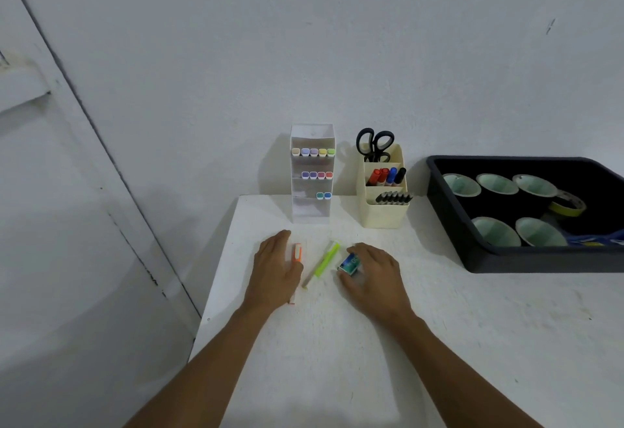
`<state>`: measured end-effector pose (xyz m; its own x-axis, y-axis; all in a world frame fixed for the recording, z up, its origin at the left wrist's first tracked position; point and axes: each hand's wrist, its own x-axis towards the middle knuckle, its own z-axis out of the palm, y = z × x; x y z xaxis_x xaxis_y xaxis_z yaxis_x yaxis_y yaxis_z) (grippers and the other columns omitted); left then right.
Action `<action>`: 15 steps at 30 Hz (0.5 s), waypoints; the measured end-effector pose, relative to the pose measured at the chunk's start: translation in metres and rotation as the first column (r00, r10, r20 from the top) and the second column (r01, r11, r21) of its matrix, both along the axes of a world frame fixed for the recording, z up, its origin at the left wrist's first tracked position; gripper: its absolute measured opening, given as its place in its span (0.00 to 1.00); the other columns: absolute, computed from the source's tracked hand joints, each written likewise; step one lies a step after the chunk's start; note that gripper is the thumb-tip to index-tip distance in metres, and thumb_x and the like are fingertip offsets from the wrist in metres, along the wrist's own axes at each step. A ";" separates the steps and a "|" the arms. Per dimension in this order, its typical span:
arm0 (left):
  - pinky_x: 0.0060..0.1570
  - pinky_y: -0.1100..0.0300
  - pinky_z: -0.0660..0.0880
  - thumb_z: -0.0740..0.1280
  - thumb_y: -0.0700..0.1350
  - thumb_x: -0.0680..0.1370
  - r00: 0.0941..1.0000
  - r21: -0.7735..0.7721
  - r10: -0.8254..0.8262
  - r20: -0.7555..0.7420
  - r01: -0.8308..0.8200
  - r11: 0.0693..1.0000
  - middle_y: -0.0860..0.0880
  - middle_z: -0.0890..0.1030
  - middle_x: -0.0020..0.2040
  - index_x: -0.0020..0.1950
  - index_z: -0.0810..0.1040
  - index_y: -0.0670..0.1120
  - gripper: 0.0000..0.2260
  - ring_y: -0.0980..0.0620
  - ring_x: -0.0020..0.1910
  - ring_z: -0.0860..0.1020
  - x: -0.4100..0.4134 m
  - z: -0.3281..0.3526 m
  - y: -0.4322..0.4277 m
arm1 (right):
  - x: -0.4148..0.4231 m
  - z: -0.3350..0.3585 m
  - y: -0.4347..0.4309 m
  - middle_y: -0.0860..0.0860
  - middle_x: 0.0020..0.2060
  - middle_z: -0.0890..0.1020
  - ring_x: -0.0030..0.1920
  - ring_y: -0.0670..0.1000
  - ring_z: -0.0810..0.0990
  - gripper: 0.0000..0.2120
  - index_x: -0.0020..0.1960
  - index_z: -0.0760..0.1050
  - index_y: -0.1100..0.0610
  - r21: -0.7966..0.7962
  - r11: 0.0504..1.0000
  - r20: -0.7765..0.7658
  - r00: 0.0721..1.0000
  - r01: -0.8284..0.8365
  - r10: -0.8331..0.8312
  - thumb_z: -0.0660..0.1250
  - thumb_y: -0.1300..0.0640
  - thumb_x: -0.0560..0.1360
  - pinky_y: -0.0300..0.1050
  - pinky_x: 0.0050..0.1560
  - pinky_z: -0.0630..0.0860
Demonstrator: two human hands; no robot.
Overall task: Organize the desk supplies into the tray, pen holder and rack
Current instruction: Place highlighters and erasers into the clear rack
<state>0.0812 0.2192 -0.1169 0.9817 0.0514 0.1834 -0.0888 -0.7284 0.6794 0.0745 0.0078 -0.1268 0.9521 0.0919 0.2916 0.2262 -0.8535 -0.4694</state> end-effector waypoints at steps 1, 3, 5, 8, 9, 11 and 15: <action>0.74 0.55 0.56 0.63 0.47 0.80 1.000 0.047 0.002 -0.012 -0.002 0.999 0.48 0.63 0.76 0.75 0.64 0.45 0.24 0.49 0.76 0.59 0.002 -0.001 0.000 | 0.001 0.000 0.001 0.44 0.63 0.75 0.64 0.46 0.71 0.23 0.66 0.71 0.48 -0.005 1.000 -0.001 1.000 0.007 -0.007 0.65 0.40 0.74 0.47 0.68 0.61; 0.74 0.53 0.57 0.65 0.48 0.79 1.000 0.140 -0.021 -0.003 0.021 0.990 0.48 0.65 0.75 0.73 0.68 0.45 0.23 0.49 0.75 0.59 0.005 -0.004 0.002 | 0.006 0.002 0.004 0.44 0.63 0.75 0.64 0.46 0.71 0.23 0.67 0.71 0.47 -0.010 0.999 -0.014 0.999 0.037 -0.037 0.64 0.39 0.75 0.47 0.67 0.61; 0.74 0.54 0.58 0.65 0.49 0.78 1.000 0.173 -0.028 0.003 0.027 0.985 0.49 0.68 0.73 0.70 0.72 0.45 0.21 0.50 0.74 0.61 0.006 -0.005 0.001 | 0.013 0.007 0.007 0.45 0.64 0.74 0.64 0.47 0.70 0.23 0.67 0.72 0.48 0.016 0.996 -0.067 0.994 0.090 -0.088 0.63 0.39 0.75 0.49 0.66 0.60; 0.73 0.54 0.59 0.64 0.50 0.78 1.000 0.170 -0.013 -0.004 0.014 0.985 0.50 0.69 0.72 0.69 0.73 0.45 0.20 0.50 0.73 0.62 0.007 -0.005 0.000 | 0.024 0.019 0.017 0.46 0.64 0.72 0.64 0.49 0.68 0.25 0.65 0.73 0.47 -0.070 0.988 -0.178 0.972 0.139 -0.150 0.61 0.34 0.74 0.52 0.63 0.60; 0.73 0.54 0.59 0.64 0.50 0.79 1.000 0.167 -0.007 -0.005 0.008 0.986 0.50 0.69 0.72 0.69 0.73 0.45 0.20 0.50 0.73 0.62 0.007 -0.005 0.000 | 0.027 0.022 0.020 0.47 0.65 0.71 0.65 0.50 0.67 0.27 0.65 0.73 0.46 -0.114 0.983 -0.209 0.964 0.143 -0.165 0.60 0.32 0.73 0.53 0.62 0.61; 0.72 0.55 0.59 0.64 0.50 0.79 1.000 0.153 0.000 0.003 -0.001 0.988 0.50 0.70 0.71 0.69 0.73 0.45 0.19 0.51 0.72 0.63 0.007 -0.004 0.000 | 0.032 0.028 0.028 0.47 0.65 0.70 0.65 0.51 0.66 0.31 0.67 0.71 0.46 -0.169 0.975 -0.255 0.949 0.144 -0.184 0.59 0.28 0.71 0.55 0.62 0.61; 0.70 0.56 0.59 0.63 0.51 0.79 1.000 0.176 -0.005 0.002 0.005 0.984 0.48 0.69 0.71 0.71 0.69 0.45 0.22 0.50 0.71 0.63 0.010 0.001 0.002 | 0.040 0.035 0.035 0.47 0.63 0.73 0.65 0.52 0.68 0.33 0.67 0.71 0.46 -0.165 0.980 -0.332 0.929 0.113 -0.163 0.64 0.29 0.69 0.57 0.62 0.62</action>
